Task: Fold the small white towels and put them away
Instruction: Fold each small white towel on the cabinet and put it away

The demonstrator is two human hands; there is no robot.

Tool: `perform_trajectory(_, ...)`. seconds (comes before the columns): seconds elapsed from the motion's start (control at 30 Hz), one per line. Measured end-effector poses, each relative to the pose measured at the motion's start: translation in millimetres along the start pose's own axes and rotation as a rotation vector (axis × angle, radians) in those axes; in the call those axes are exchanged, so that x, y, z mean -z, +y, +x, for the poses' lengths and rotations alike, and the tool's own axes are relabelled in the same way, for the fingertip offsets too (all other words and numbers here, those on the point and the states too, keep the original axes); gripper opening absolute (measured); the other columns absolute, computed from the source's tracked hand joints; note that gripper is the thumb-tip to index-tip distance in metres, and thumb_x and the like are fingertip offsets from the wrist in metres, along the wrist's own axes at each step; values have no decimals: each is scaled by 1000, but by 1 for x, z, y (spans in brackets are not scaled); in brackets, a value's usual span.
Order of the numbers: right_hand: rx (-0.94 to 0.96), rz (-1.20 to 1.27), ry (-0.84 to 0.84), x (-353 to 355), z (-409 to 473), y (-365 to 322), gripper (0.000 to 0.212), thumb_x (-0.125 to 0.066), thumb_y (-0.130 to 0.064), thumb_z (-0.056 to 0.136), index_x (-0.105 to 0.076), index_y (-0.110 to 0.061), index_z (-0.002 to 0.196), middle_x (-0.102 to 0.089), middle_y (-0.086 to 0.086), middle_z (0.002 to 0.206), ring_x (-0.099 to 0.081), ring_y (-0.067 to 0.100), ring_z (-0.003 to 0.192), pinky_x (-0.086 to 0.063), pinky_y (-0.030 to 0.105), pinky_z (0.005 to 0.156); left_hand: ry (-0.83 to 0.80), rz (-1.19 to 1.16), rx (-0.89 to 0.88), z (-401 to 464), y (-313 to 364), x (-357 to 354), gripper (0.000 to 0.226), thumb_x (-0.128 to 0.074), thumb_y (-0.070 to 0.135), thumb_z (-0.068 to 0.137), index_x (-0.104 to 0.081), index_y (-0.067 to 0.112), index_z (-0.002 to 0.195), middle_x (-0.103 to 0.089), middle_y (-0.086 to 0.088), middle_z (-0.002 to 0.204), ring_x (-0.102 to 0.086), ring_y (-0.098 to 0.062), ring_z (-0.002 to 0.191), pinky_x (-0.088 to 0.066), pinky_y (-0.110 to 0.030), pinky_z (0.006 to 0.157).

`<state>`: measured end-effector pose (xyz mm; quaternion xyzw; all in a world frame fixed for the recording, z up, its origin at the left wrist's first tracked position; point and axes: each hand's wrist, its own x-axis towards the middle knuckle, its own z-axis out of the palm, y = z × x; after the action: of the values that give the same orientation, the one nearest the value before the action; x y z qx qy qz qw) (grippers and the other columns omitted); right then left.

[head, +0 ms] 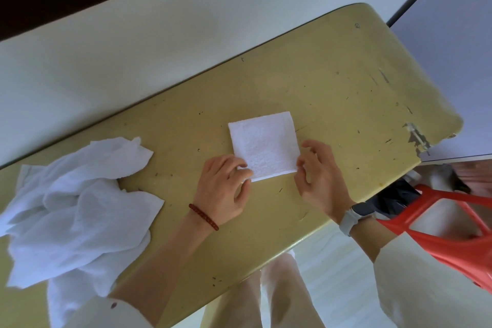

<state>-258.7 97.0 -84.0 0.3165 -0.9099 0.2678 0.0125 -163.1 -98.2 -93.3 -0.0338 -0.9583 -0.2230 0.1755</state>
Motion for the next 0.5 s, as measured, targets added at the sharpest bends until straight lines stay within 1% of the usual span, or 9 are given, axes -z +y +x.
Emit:
perform_trajectory(0.07,30,-136,86,1,11,-5,16,-43,-8,77,-58,-3,78,-62,14,96,-52,26,85,-45,34,63,45,18,61,13,0,0,14,-50,12,79,-62,15,85,-65,-4,95,-50,-17,96,-39,-35,83)
perform_trajectory(0.13,62,-223,99,-4,27,-13,24,-43,-7,77,-61,-6,92,-64,10,105,-55,26,97,-43,38,76,21,98,128,27,-2,-5,24,-45,8,80,-64,13,95,-65,-5,106,-50,-18,105,-38,-39,86)
perform_trajectory(0.2,87,-309,20,-14,43,-19,36,-39,-8,78,-61,-5,107,-61,11,120,-53,27,115,-35,42,94,-66,218,175,38,-4,-13,34,-43,9,82,-61,9,110,-60,-6,122,-50,-21,117,-34,-40,91)
perform_trajectory(0.27,78,-398,-104,-25,53,-23,44,-35,-12,82,-57,-4,119,-54,12,131,-48,28,125,-29,49,105,-173,304,207,44,-4,-20,41,-40,13,84,-54,7,122,-53,-7,133,-47,-23,125,-38,-45,94)
perform_trajectory(0.33,33,-442,-218,-34,55,-24,46,-33,-17,86,-53,-4,125,-50,14,135,-45,30,127,-30,55,104,-267,346,223,45,-4,-25,45,-35,18,86,-49,7,128,-48,-6,138,-44,-20,128,-38,-51,97)
perform_trajectory(0.4,-13,-455,-297,-39,53,-21,49,-29,-25,89,-49,-6,130,-48,15,137,-44,32,128,-30,59,102,-326,369,224,43,-7,-29,47,-31,22,89,-46,7,131,-45,-5,140,-42,-18,130,-33,-54,100)
perform_trajectory(0.5,-30,-429,-355,-42,47,-15,53,-24,-32,92,-42,-9,136,-40,15,143,-37,34,133,-25,61,103,-377,386,200,36,-10,-32,51,-26,28,91,-40,8,136,-41,-4,144,-39,-17,132,-25,-55,105)
